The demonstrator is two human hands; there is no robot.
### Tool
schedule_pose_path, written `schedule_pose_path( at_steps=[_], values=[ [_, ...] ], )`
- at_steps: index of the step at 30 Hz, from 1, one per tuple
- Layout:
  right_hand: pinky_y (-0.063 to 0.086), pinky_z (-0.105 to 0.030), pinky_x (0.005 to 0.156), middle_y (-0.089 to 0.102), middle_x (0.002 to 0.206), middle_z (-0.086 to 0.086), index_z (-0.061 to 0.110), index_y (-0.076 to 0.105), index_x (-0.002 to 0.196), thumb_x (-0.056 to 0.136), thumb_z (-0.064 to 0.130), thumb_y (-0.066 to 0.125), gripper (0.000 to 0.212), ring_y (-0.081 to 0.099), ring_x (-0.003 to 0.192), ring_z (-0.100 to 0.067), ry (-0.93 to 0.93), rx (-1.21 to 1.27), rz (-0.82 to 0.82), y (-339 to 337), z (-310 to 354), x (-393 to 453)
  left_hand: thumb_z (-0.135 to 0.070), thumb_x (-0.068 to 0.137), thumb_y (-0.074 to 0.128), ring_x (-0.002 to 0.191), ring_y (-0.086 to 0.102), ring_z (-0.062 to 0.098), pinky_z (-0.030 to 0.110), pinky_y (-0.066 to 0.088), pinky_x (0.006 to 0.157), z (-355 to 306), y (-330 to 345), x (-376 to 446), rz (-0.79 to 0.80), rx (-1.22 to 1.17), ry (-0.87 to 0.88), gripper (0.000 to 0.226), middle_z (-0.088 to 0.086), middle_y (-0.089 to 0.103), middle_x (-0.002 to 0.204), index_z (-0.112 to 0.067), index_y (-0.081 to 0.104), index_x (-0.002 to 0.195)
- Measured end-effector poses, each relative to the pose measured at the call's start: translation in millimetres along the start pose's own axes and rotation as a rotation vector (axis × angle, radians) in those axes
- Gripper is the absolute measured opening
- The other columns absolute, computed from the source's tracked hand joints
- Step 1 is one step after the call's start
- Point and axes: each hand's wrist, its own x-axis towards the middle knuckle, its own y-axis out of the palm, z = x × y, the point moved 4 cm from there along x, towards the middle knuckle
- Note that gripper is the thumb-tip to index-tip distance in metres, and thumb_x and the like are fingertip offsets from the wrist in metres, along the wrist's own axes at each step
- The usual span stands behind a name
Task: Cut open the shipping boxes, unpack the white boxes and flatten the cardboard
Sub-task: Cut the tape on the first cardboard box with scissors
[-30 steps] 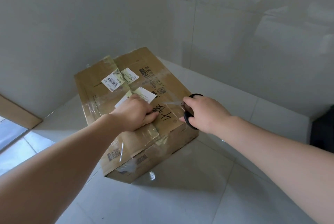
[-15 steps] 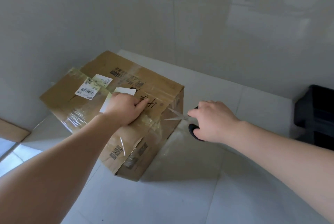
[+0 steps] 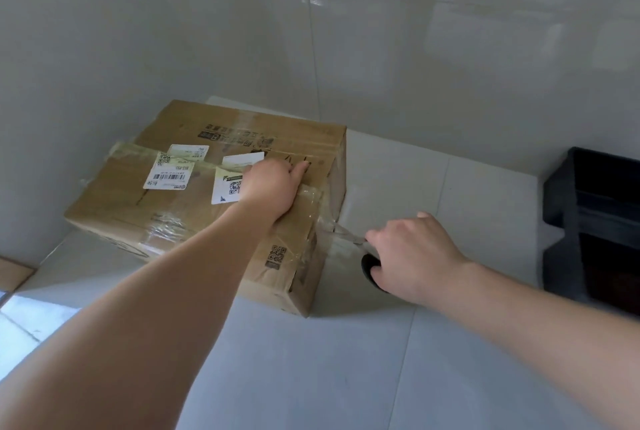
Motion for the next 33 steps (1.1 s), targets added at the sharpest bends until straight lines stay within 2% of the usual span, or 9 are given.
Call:
schedule_pose_path(
  at_steps=[7, 14, 16, 19, 21, 24, 26, 29, 33],
  values=[
    [0.021, -0.036, 0.07, 0.059, 0.084, -0.004, 0.021, 0.06, 0.094, 0.084, 0.041, 0.046, 0.026, 0.058, 0.078, -0.026, 0.018, 0.014, -0.005, 8, 5, -20, -0.05, 0.1, 0.025, 0.066, 0.051, 0.028, 0.035, 0.038, 0.066, -9, 7, 21, -0.005, 0.045, -0.031, 0.055, 0.005, 0.05, 0.061, -0.013, 0.051, 0.069],
    [0.025, -0.034, 0.069, 0.046, 0.071, -0.002, 0.02, 0.058, 0.089, 0.086, 0.042, 0.041, 0.029, 0.047, 0.064, -0.025, 0.054, -0.026, -0.014, 4, 12, -27, -0.026, 0.104, 0.032, 0.077, 0.059, 0.029, 0.04, 0.048, 0.073, -20, 8, 30, 0.015, 0.178, -0.044, 0.031, 0.005, 0.05, 0.071, -0.02, 0.058, 0.121],
    [0.026, -0.034, 0.069, 0.046, 0.069, -0.003, 0.018, 0.058, 0.087, 0.086, 0.039, 0.041, 0.027, 0.046, 0.06, -0.025, 0.073, -0.034, -0.025, 5, 16, -28, -0.031, 0.104, 0.028, 0.07, 0.054, 0.027, 0.038, 0.044, 0.07, -22, 8, 31, 0.023, 0.195, -0.068, 0.037, 0.006, 0.048, 0.067, -0.016, 0.059, 0.118],
    [0.029, -0.031, 0.063, 0.05, 0.058, -0.003, 0.017, 0.06, 0.07, 0.077, 0.037, 0.056, 0.021, 0.042, 0.048, -0.023, 0.06, -0.086, -0.004, 6, 20, -29, -0.057, 0.097, 0.021, 0.062, 0.047, 0.024, 0.038, 0.034, 0.075, -22, 6, 28, 0.029, 0.103, -0.083, 0.063, 0.005, 0.053, 0.064, -0.011, 0.064, 0.094],
    [0.027, -0.028, 0.056, 0.046, 0.045, -0.001, 0.018, 0.056, 0.054, 0.063, 0.036, 0.068, 0.023, 0.039, 0.037, -0.02, 0.087, -0.107, 0.005, 6, 17, -32, -0.077, 0.081, 0.023, 0.079, 0.054, 0.026, 0.043, 0.035, 0.084, -25, 6, 21, 0.029, 0.092, -0.043, 0.075, 0.002, 0.06, 0.078, -0.014, 0.063, 0.092],
    [0.027, -0.028, 0.055, 0.045, 0.043, 0.0, 0.019, 0.055, 0.05, 0.058, 0.037, 0.07, 0.025, 0.035, 0.035, -0.019, 0.1, -0.124, 0.004, 9, 15, -34, -0.085, 0.065, 0.029, 0.115, 0.048, 0.027, 0.048, 0.032, 0.098, -31, 9, 10, 0.076, 0.198, 0.039, 0.087, 0.004, 0.056, 0.116, -0.019, 0.054, 0.117],
    [0.028, -0.027, 0.053, 0.045, 0.042, 0.0, 0.019, 0.054, 0.049, 0.057, 0.037, 0.071, 0.026, 0.028, 0.036, -0.02, 0.102, -0.13, -0.007, 10, 16, -33, -0.08, 0.067, 0.035, 0.118, 0.045, 0.025, 0.047, 0.033, 0.099, -34, 9, 9, 0.082, 0.186, 0.076, 0.079, 0.003, 0.052, 0.121, -0.022, 0.051, 0.117],
    [0.028, -0.027, 0.052, 0.043, 0.041, 0.0, 0.018, 0.053, 0.047, 0.056, 0.037, 0.072, 0.028, 0.029, 0.034, -0.019, 0.095, -0.132, -0.032, 8, 18, -30, -0.07, 0.073, 0.045, 0.11, 0.048, 0.024, 0.043, 0.036, 0.095, -37, 6, 11, 0.093, 0.133, 0.096, 0.053, 0.002, 0.053, 0.112, -0.024, 0.048, 0.1],
    [0.03, -0.027, 0.052, 0.043, 0.041, 0.0, 0.018, 0.053, 0.048, 0.056, 0.038, 0.072, 0.028, 0.033, 0.034, -0.019, 0.09, -0.152, -0.032, 11, 16, -32, -0.065, 0.074, 0.047, 0.108, 0.048, 0.024, 0.043, 0.035, 0.093, -39, 7, 12, 0.114, 0.129, 0.101, 0.047, 0.001, 0.052, 0.108, -0.025, 0.047, 0.099]
  ],
)
